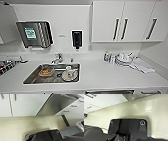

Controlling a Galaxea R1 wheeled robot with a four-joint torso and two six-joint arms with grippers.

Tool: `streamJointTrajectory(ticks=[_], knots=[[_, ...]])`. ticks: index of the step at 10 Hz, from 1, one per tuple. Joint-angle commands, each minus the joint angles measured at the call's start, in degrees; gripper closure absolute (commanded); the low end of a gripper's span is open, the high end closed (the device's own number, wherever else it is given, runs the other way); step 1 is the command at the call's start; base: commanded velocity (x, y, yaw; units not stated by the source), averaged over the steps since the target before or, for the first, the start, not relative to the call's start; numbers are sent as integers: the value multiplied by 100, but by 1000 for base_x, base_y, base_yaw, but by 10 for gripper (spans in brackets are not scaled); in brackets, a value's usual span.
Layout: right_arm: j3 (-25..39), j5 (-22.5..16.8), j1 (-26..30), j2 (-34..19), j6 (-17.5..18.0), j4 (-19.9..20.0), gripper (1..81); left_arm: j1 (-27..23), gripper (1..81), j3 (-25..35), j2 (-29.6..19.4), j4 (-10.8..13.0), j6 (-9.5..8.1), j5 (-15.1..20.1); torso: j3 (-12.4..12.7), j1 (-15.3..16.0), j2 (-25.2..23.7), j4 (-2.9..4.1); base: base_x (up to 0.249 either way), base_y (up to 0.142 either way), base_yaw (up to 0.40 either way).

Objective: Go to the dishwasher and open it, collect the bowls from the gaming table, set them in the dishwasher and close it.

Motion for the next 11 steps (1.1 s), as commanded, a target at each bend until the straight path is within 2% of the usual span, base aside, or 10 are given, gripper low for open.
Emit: streamJointTrajectory(ticks=[1,2,5,7,9,11], knots=[[553,-257,693,-578,30,170,10,-1182,10,896,-922,35,-1,354,13,358,-556,0,0,0,0],[693,-266,790,-683,65,196,10,-1394,10,1036,-983,44,-9,609,-92,476,-735,0,0,0,0],[886,-327,1133,-894,188,205,10,-1868,10,1650,-1212,71,-9,880,-184,828,-1286,0,0,0,0],[922,-336,1291,-1009,373,196,10,-1940,10,2003,-1212,71,-1,995,-186,1091,-1701,0,0,0,0],[957,-345,1388,-1070,443,196,10,-1940,10,2109,-1142,88,8,995,-726,1355,-2125,0,0,0,0],[1001,-345,1476,-1070,505,196,10,-1948,10,2108,-1062,88,8,995,-878,1545,-2431,0,0,0,0]])
